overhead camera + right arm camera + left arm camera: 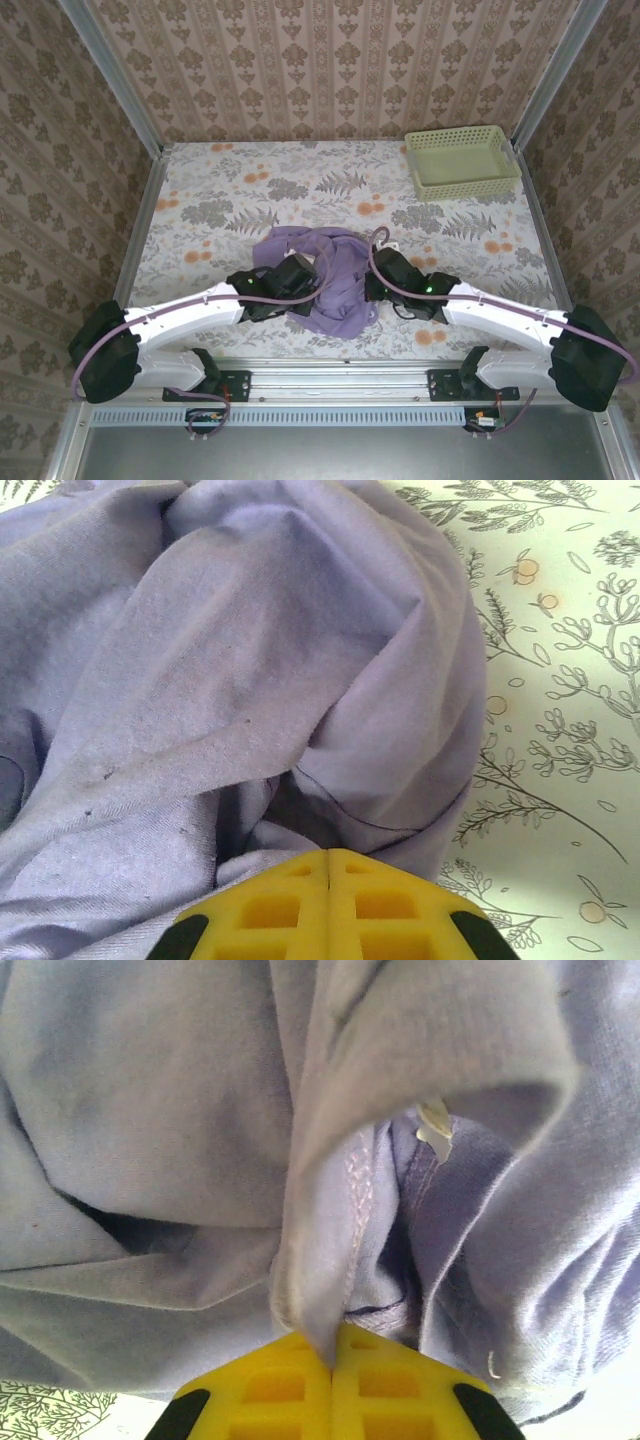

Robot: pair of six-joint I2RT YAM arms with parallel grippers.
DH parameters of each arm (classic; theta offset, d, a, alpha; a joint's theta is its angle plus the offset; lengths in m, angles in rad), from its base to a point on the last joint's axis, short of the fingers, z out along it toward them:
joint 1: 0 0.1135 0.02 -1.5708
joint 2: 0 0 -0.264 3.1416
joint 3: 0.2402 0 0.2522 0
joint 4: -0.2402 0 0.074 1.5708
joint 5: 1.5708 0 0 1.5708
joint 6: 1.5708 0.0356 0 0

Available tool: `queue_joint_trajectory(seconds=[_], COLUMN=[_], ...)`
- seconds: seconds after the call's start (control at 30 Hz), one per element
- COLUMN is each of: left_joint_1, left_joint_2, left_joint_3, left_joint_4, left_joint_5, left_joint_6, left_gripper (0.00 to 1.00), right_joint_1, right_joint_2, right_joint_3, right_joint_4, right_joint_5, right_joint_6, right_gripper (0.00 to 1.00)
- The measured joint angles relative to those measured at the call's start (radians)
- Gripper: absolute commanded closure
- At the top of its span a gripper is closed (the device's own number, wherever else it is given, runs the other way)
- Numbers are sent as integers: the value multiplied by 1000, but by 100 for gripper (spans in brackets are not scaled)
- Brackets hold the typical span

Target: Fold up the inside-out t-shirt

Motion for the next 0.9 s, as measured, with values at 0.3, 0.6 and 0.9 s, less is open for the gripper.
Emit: queue_joint_trajectory(seconds=[0.3, 0.6, 0.9], left_joint_1=[139, 174, 291], left_joint_2=[-145, -288, -180], left_joint_3=[143, 753, 577], left_joint_4=[-188, -343, -348], left_joint_5=[-59, -214, -166], left_joint_6=[51, 225, 242], left_gripper=[100, 100, 100], right_joint_1=[-70, 11, 39], right_joint_2=[-182, -293, -220], right_joint_3=[163, 702, 443], right_joint_4=[-229, -345, -313], right_joint_5=[57, 150, 247], right_joint_6=[10, -105, -118], right_gripper=[100, 100, 100])
